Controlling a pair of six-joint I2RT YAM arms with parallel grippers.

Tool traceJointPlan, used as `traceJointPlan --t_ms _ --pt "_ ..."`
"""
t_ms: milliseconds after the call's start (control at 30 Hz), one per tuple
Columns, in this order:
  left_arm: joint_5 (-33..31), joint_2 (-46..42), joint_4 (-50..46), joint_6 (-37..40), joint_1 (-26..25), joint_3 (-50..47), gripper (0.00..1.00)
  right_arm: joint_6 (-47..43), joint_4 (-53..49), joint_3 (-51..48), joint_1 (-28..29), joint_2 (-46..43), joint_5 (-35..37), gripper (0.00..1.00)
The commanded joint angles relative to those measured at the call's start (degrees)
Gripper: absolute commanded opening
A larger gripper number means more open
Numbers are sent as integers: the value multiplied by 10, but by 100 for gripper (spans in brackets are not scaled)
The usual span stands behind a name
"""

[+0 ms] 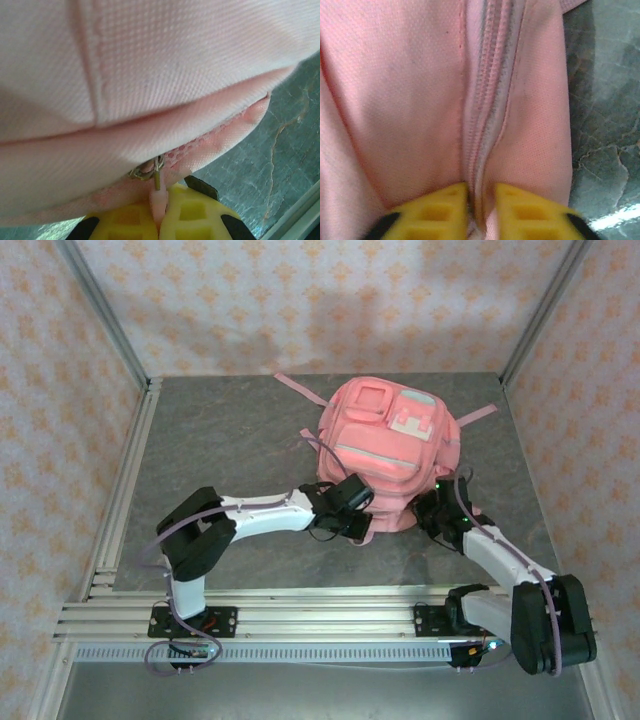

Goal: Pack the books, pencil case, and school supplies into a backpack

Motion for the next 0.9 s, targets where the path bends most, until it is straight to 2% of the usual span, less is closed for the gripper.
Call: traceJointPlan --t_ms 0,100,200,367,500,633,733,867 --pt "2 16 -12 10 1 30 0 15 20 -6 0 -42 -38 39" --pt "3 19 -10 10 0 33 0 42 -33 -29 5 -125 -32 44" --pt "6 22 -7 10 -1 33 0 104 -54 -64 26 -216 -28 44" --pt "6 22 -2 8 -3 27 0 198 -48 -93 113 -304 33 42" --pt "2 17 -4 9 -3 22 0 213 -3 -82 168 -270 88 55" --pt "-1 12 -6 9 -3 21 0 205 56 -54 187 -157 95 59" --pt "-4 8 -10 10 -3 21 0 201 83 -36 188 -80 106 53" --pt "-10 2 -18 12 -3 20 0 155 59 -3 188 -38 148 25"
